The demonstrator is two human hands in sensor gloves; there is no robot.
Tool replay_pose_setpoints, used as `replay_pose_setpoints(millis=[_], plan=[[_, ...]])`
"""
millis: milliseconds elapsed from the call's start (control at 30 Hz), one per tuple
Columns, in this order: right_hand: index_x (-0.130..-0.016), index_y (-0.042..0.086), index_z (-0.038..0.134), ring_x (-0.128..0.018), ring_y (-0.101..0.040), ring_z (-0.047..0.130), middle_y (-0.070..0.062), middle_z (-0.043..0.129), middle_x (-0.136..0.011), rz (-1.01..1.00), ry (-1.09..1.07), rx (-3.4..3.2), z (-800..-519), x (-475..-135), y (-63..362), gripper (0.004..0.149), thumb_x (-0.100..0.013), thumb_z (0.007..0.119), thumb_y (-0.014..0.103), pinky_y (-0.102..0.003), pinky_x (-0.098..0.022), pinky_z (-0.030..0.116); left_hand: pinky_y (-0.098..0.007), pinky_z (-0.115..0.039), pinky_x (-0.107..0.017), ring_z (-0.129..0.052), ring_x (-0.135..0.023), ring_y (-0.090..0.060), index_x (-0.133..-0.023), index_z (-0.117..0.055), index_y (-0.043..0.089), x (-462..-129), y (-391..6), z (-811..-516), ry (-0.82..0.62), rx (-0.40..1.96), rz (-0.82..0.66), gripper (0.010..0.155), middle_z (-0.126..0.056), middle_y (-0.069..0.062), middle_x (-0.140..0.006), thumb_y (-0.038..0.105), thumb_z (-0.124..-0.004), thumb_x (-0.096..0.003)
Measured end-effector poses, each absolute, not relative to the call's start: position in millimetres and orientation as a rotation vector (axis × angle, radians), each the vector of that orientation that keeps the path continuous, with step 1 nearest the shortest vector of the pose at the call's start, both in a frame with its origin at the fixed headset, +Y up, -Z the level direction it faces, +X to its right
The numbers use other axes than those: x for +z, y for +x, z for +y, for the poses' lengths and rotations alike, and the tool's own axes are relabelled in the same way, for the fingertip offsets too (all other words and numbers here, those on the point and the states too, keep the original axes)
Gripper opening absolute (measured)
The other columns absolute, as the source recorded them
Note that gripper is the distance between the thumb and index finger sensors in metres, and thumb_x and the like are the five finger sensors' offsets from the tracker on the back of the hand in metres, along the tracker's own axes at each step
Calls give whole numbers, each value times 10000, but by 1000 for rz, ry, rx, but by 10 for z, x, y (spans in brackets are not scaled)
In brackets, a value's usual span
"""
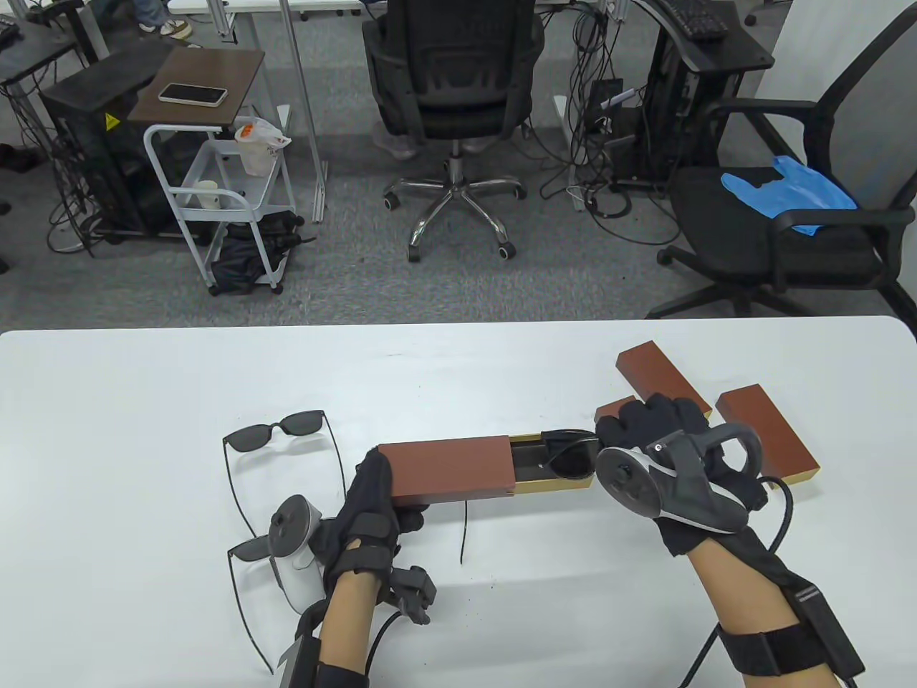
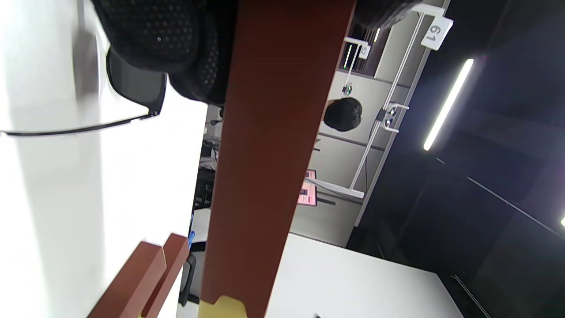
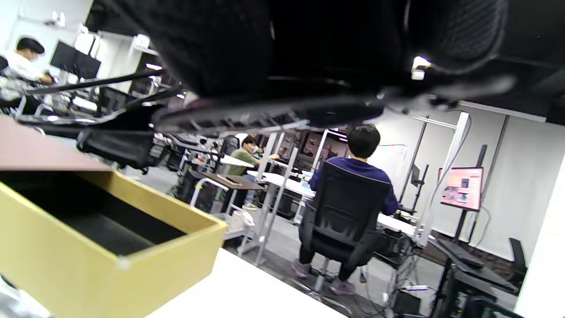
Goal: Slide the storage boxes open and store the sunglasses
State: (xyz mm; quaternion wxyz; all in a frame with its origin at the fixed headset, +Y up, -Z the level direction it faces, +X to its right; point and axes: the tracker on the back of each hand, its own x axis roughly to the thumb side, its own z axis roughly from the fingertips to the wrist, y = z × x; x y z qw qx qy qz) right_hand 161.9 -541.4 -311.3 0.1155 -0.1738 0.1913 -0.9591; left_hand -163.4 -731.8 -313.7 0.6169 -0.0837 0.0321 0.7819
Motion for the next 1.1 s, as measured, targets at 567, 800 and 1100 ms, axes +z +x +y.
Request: replay_pose_setpoints(millis=[567,800,1100], plan=[[-684,311,925,-626,-305,892,-45,930,-731,437,-527,-2616,-5522,-3103,1397,362,-322,915,306,-528,-544,733,-458,-778,-536,-880,-745,-274,-1178,-310,160,-3131,-1453,-7302,-268,1808,12,725,-734,-124,-996,585,-507,-624],[-669,313,937,-590,-287,922,-25,961,-700,374,-567,-2662,-5538,-3117,1245,359,-310,924,316,-512,-517,763,-457,-778,-538,-880,-747,-271,-1179,-302,160,-3125,-1382,-7264,-300,1809,-33,723,-732,-120,-999,580,-494,-623],[-637,319,955,-525,-248,981,1,1006,-638,376,-585,-2734,-5560,-3155,1116,362,-276,952,347,-467,-469,814,-459,-776,-538,-876,-748,-275,-1177,-293,155,-3115,-1332,-7245,-311,1797,-54,721,-723,-126,-1000,571,-480,-619]])
